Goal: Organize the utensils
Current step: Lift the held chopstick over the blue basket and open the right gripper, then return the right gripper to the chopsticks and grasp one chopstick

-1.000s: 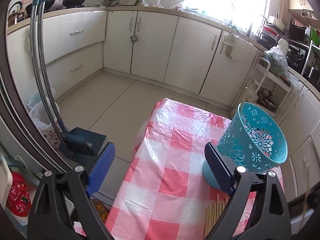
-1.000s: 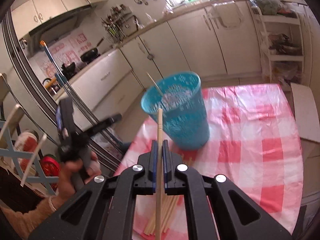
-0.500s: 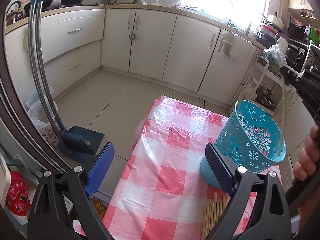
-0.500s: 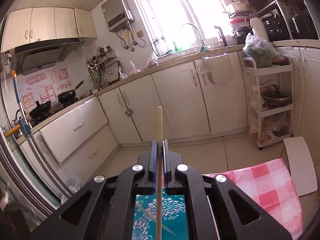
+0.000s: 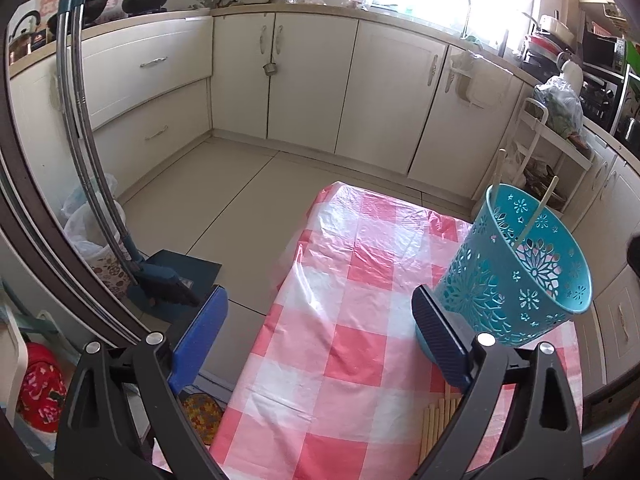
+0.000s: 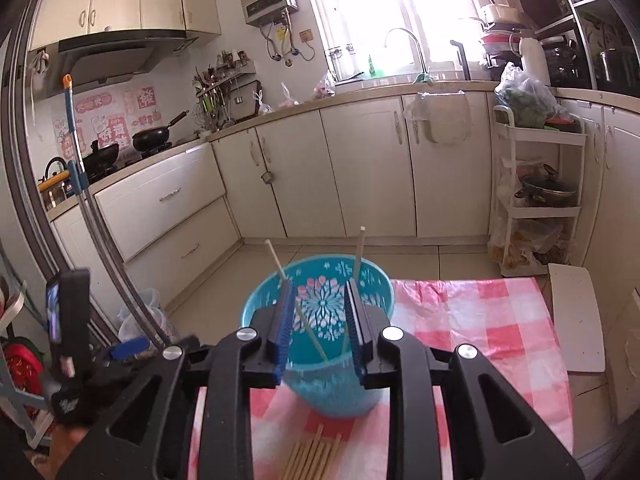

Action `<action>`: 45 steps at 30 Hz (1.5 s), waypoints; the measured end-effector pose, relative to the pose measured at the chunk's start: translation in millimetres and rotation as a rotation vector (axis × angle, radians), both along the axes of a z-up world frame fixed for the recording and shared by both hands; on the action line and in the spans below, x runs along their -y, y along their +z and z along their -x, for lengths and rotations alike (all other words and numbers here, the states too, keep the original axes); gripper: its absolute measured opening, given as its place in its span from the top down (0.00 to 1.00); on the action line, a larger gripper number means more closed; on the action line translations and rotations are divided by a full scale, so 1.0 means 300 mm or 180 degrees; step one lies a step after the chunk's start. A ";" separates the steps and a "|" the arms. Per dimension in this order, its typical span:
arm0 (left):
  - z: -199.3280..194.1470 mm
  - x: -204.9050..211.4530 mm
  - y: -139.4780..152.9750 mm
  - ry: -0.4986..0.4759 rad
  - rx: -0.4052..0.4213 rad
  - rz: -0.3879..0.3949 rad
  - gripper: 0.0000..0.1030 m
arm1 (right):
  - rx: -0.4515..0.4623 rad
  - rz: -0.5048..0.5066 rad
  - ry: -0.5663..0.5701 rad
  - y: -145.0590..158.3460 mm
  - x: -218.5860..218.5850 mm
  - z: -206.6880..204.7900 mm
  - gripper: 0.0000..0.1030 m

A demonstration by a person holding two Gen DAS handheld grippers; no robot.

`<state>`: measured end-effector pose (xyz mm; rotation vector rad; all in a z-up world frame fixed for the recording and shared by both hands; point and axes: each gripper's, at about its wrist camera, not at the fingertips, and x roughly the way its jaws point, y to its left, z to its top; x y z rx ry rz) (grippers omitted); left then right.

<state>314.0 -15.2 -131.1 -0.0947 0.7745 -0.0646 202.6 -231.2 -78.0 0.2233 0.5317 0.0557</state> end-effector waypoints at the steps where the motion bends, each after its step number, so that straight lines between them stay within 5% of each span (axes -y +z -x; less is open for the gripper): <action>1: 0.002 0.002 -0.002 0.0005 0.0005 -0.0026 0.13 | -0.0053 0.0047 0.0017 -0.011 -0.010 0.047 0.75; 9: 0.059 0.018 0.010 -0.0044 0.0140 -0.0296 0.13 | -0.0755 0.0047 0.0078 -0.215 -0.066 0.246 0.77; 20: 0.131 -0.067 -0.007 -0.0016 0.0061 -0.0234 0.11 | -0.1305 -0.0073 0.0076 -0.416 -0.110 0.210 0.86; 41: 0.115 -0.030 -0.046 -0.0210 -0.0091 -0.0328 0.11 | -0.1515 0.0080 0.0006 -0.509 -0.128 0.068 0.86; 45: 0.113 -0.003 -0.084 -0.0406 -0.0283 -0.0301 0.11 | -0.1532 0.0232 0.0065 -0.519 -0.133 0.061 0.89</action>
